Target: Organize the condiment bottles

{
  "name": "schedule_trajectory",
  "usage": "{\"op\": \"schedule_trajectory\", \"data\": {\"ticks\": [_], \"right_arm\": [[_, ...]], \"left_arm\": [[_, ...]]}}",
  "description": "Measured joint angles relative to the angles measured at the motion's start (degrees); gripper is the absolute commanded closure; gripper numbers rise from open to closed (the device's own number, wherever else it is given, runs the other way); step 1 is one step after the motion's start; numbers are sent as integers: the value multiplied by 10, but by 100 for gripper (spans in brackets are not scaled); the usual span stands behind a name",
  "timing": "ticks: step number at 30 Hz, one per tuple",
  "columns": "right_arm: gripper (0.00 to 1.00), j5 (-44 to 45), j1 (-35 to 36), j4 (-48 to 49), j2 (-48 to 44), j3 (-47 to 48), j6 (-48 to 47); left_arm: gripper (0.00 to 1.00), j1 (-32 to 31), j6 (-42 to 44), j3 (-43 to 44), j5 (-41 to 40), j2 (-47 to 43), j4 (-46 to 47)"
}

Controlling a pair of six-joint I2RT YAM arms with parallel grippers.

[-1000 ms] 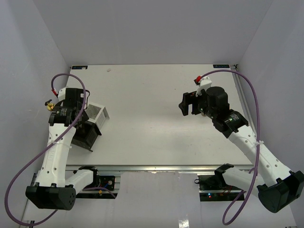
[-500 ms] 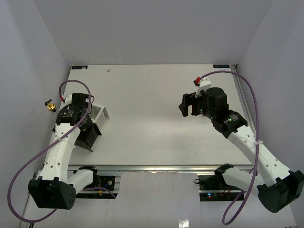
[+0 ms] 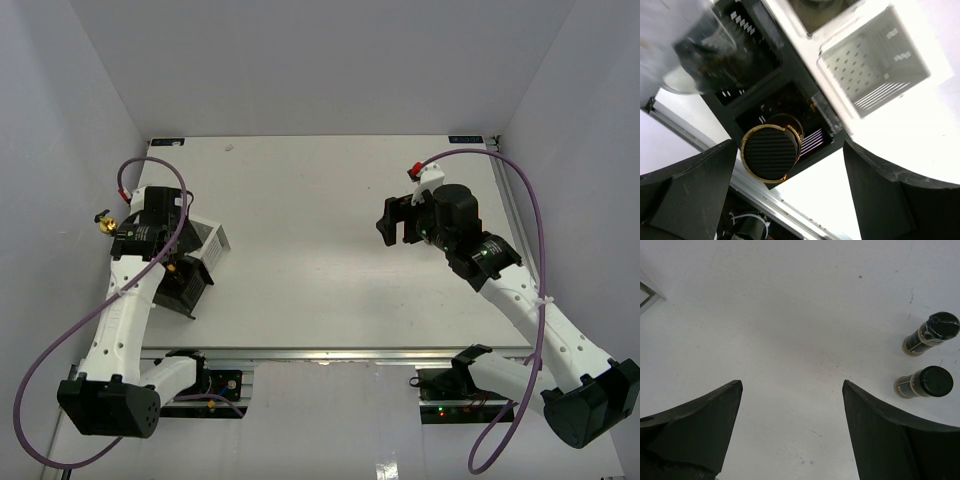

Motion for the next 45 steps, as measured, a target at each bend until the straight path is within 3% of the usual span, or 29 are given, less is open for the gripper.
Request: {"op": "schedule_trajectory", "data": {"ticks": [7,12,14,17,22,26,34,45], "right_arm": [[12,11,0,-2,0,0,1],[11,42,-6,-28,18,4,10],[11,56,-15,-38,25,4,17],[11,69,-43,-42,29,4,26],[11,74,-143,-40,39,4,35],[11,71,-214,-25,57,-10,38],[12,48,-233,9,122,-31,38],[17,53,-236,41,255,-7,36]], "left_arm": [[2,0,38,163,41,1,-30],[2,-1,63,239,165,10,4],[2,-8,64,234,225,17,23],[2,-69,54,196,274,35,73],[2,-248,36,152,236,117,119],[2,-326,23,85,218,168,177],[2,-337,14,-22,211,175,260],[2,-338,20,-91,229,164,335]]}}
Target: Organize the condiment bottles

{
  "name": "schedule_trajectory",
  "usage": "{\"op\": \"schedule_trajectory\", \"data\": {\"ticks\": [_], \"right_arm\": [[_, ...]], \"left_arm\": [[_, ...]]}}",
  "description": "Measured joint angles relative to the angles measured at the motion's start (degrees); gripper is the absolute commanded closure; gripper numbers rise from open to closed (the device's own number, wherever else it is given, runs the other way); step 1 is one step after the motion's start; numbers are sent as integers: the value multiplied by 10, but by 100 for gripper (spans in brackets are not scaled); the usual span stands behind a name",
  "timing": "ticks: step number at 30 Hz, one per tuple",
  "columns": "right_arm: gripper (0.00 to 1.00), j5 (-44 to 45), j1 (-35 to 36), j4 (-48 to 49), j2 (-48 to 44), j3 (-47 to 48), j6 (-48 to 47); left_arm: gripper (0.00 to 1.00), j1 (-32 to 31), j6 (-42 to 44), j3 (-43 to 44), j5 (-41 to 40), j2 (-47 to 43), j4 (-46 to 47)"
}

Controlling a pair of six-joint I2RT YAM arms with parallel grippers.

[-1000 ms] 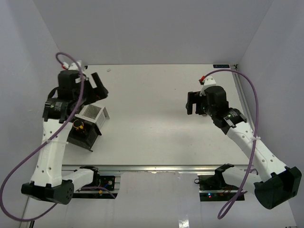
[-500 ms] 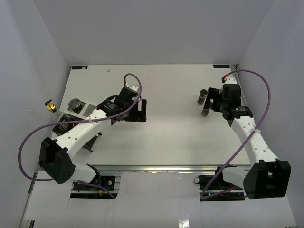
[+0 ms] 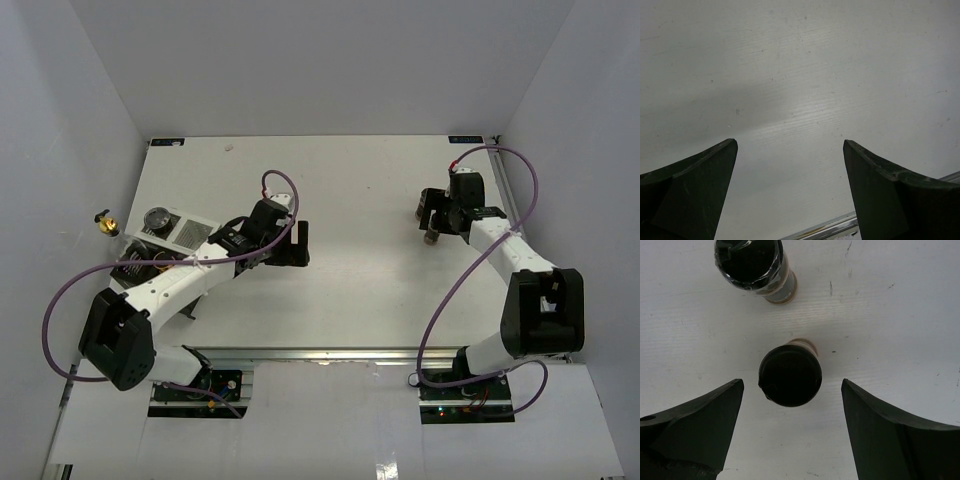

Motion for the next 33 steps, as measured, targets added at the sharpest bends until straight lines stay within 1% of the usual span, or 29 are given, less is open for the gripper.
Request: {"op": "schedule_trajectory", "data": {"ticks": [3,8,11,13,16,18,20,23,30,33], "right_arm": [[21,11,0,3,24,12,-3],[34,20,0,10,57,39,-9],[48,21,0,10,71,51,-12],[53,20,0,10,75,53,-11],[70,16,2,10,75,53,-16],[76,16,8,10,75,52,-17],[79,20,26,11,72,50,-18],[83,19,79,11,65,45,-19],[84,18,236,26,62,48,-10],[84,25,294,21,83,77,-2]], "left_arm": [[2,0,2,0,-13,-5,5],[2,0,1,0,-36,-16,7],[2,0,-3,0,-48,-25,5],[2,0,-6,0,-58,-32,4],[2,0,-11,0,-70,-45,-2],[2,0,-16,1,-76,-55,-6],[3,0,-19,5,-80,-65,-14],[3,0,-21,17,-84,-79,-26],[2,5,-21,76,-117,-109,-72],[2,8,-22,86,-131,-137,-95]]}}
